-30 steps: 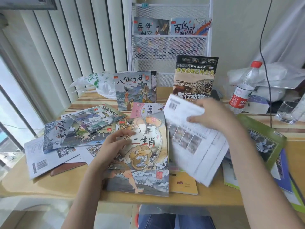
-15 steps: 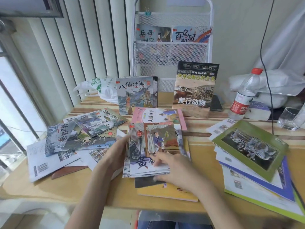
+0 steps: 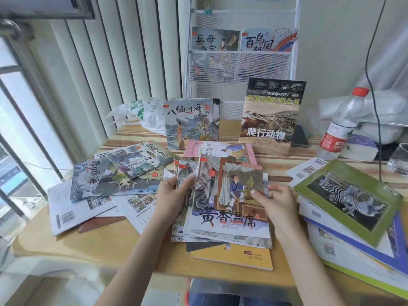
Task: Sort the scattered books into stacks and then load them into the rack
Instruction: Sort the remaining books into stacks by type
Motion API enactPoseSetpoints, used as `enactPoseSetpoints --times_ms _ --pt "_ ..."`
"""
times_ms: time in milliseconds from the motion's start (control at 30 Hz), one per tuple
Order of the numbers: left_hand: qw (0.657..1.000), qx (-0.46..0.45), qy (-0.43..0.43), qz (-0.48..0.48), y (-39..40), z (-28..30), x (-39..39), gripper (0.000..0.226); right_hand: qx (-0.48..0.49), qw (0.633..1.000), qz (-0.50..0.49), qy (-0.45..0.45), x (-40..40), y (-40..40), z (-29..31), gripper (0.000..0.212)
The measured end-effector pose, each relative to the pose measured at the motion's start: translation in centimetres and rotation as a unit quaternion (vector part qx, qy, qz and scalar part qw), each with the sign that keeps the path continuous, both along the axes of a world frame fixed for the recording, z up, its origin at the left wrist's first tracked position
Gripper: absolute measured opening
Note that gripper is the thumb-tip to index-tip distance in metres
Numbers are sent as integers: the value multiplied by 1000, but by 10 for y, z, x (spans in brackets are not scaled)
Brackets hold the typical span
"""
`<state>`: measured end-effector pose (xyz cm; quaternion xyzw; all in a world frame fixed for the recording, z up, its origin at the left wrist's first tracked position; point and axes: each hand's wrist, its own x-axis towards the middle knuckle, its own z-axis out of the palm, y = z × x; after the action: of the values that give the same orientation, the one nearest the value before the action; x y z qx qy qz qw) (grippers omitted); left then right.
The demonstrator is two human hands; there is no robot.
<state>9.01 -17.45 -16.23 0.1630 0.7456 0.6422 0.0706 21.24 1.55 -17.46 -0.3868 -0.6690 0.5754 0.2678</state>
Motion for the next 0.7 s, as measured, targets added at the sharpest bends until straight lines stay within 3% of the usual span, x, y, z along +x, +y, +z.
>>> enactPoseSetpoints --times_ms 67,133,167,267,367,467,567,667,700 --pt "1000 -1 19 -3 -3 -1 -1 52 -54 998 0 42 3 8 2 51" --pt "999 46 -5 -15 -1 -1 1 37 -77 994 32 71 5 9 6 46" --pt "996 75 -32 -24 0 1 2 26 -76 992 53 86 6 6 7 44" --pt "986 149 -60 -45 7 13 13 25 -15 985 118 122 6 -7 13 36" --pt "983 167 53 -60 16 35 23 26 72 973 133 173 0 -9 26 43" --pt "969 152 184 -72 24 55 26 24 56 964 103 239 -4 -3 43 45" --pt "956 128 261 -50 31 67 24 43 37 945 88 313 -2 1 56 46" --pt "964 165 193 -79 29 71 26 64 36 942 110 315 6 6 57 34" --pt "964 187 162 -97 26 68 27 67 36 949 118 291 8 9 55 45"
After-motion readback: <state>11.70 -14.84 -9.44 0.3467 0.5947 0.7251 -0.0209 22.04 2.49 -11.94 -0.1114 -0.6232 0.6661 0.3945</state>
